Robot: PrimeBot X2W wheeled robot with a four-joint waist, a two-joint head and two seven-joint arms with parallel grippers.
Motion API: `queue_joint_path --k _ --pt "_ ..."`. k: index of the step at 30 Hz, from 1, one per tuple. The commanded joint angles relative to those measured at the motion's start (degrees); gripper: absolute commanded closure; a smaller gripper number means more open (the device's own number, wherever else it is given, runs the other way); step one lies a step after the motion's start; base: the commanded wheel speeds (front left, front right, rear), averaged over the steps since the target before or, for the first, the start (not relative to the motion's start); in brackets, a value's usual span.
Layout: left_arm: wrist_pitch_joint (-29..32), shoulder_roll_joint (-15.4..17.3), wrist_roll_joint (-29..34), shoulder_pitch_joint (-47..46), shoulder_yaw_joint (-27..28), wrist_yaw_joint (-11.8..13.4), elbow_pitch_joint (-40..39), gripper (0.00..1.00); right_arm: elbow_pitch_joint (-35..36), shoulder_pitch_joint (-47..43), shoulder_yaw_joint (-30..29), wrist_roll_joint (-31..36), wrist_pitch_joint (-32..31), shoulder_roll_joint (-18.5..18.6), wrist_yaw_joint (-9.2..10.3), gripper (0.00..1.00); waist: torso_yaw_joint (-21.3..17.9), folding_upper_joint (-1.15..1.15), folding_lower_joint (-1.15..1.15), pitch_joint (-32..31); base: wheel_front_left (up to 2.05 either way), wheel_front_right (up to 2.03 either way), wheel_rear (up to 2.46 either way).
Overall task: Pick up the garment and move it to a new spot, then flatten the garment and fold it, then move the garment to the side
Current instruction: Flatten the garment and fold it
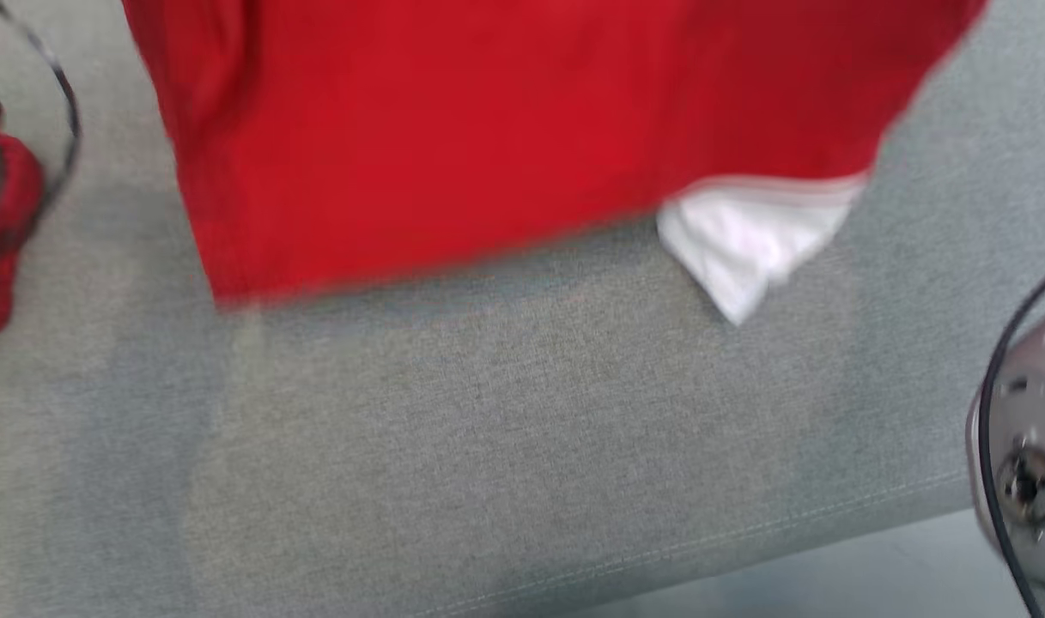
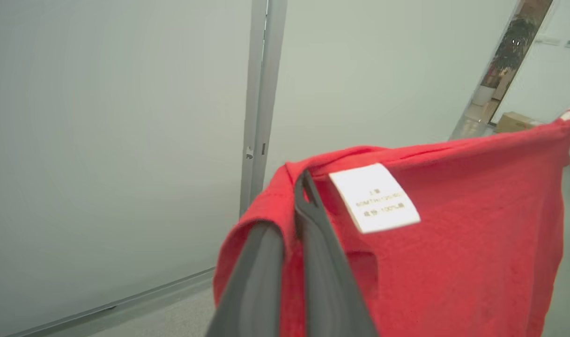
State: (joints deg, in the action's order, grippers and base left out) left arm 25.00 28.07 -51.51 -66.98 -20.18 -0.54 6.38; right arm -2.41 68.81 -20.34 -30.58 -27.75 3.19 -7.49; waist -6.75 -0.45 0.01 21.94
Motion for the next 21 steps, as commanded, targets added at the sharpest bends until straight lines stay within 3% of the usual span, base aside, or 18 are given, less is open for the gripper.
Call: queue_joint_path --k 1,7,12,16,21 --pt "-0.71 -0.45 0.93 -1.5 0.13 -0.08 1.45 1.0 -1.18 1.56 -0.04 0.75 1.26 -0.06 0.0 1.0 -1.4 0.45 -0.01 7.08 0.0 0.0 0.0" --pt "-12.2 -1.93 10.06 -17.29 -0.9 -1.98 20.21 1.0 -17.38 17.43 1.4 4.32 16.48 -0.13 0.0 1.0 -2.14 0.45 -0.01 11.62 0.0 0.0 0.0" --pt "-22.93 -2.43 16.41 -25.74 -3.19 -3.89 30.92 1.0 -26.67 25.11 7.67 3.93 28.17 -0.11 0.03 1.0 -3.28 0.45 -0.01 14.75 0.0 0.0 0.0" --pt "-31.27 -3.01 19.15 -24.72 -5.7 -5.6 37.27 1.0 -30.28 24.11 11.43 -0.76 32.92 -0.22 0.02 1.0 -3.28 0.45 -0.01 16.65 0.0 0.0 0.0" --pt "-37.93 -2.46 18.13 -15.33 -9.05 -6.84 42.44 1.0 -28.98 11.19 17.05 -5.88 35.96 0.12 0.02 1.0 -2.98 0.45 -0.01 16.4 0.0 0.0 0.0"
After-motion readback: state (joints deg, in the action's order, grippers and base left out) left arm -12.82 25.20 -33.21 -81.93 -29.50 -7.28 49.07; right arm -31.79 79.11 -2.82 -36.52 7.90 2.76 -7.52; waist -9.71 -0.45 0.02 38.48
